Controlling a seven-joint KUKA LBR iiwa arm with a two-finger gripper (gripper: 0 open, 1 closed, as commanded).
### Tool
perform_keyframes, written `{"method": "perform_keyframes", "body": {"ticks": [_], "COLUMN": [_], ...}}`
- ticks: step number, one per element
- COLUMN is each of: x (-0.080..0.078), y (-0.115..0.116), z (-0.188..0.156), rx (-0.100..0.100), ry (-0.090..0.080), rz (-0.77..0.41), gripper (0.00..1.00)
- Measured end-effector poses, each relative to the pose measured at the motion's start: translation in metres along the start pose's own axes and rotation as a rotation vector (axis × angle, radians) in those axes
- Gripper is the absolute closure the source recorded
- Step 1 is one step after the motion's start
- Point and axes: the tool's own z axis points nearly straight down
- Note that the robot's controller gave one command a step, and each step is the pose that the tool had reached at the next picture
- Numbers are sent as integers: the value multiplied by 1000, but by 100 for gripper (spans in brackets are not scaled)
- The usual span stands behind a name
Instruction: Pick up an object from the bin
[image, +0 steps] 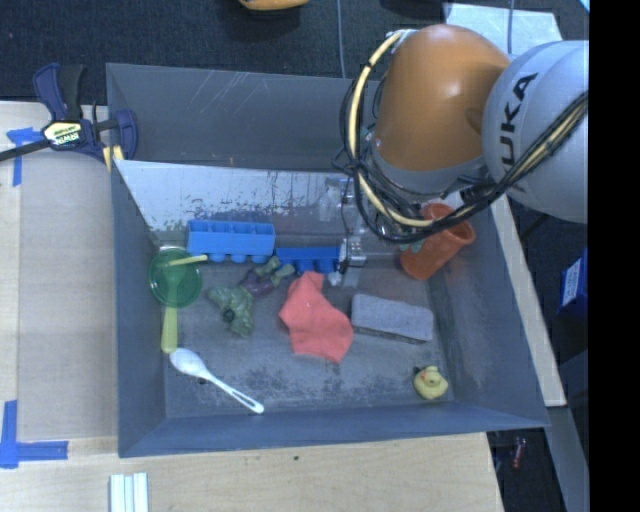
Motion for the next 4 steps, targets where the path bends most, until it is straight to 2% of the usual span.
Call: {"method": "perform_keyframes", "body": {"ticks": [1,2,3,4], "x": [-1,-6,-2,-8], "y": [0,-12,-34,-44], "z": [-5,56,133,160], "rx": [-1,0,-1,-4], "ry": [-8,-13,-22,-24], "rz": [1,-57,-77,-63], "gripper": [0,0,0,0]}}
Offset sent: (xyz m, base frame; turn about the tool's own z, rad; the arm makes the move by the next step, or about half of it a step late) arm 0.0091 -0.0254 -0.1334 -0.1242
